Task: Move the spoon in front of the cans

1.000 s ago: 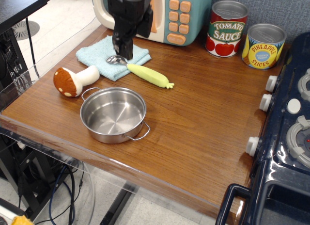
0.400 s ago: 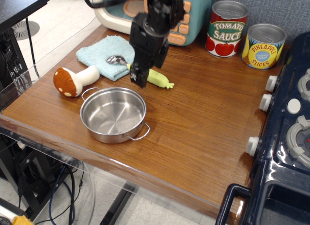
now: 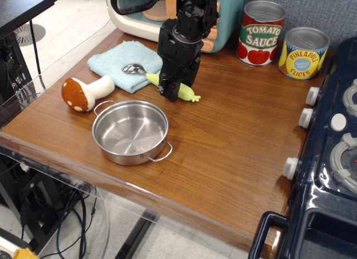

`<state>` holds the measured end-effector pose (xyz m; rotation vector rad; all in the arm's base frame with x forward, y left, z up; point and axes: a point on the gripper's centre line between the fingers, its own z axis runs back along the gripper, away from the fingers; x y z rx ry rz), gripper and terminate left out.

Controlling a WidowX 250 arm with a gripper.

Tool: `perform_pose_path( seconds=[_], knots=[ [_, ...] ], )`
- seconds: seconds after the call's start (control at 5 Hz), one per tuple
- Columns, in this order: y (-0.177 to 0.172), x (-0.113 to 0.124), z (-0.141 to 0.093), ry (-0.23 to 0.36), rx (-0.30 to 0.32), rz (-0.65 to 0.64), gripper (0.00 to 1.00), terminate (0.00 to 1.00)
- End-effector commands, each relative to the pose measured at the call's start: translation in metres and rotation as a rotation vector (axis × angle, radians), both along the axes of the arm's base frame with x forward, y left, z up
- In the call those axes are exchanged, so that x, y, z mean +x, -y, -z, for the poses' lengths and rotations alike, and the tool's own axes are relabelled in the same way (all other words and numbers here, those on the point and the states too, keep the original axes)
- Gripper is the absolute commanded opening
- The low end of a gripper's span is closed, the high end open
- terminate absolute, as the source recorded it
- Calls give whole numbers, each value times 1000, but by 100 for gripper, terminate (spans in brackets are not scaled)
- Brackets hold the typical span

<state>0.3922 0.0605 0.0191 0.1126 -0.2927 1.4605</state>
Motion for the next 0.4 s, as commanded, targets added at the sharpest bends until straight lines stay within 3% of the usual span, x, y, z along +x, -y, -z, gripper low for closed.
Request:
perform_pose_path(
  seconds=[0.0, 0.2],
  knots=[
    [-5, 6, -24, 23, -28, 32, 0, 0],
    [-5, 8, -38, 54, -29, 29, 0, 0]
  ],
)
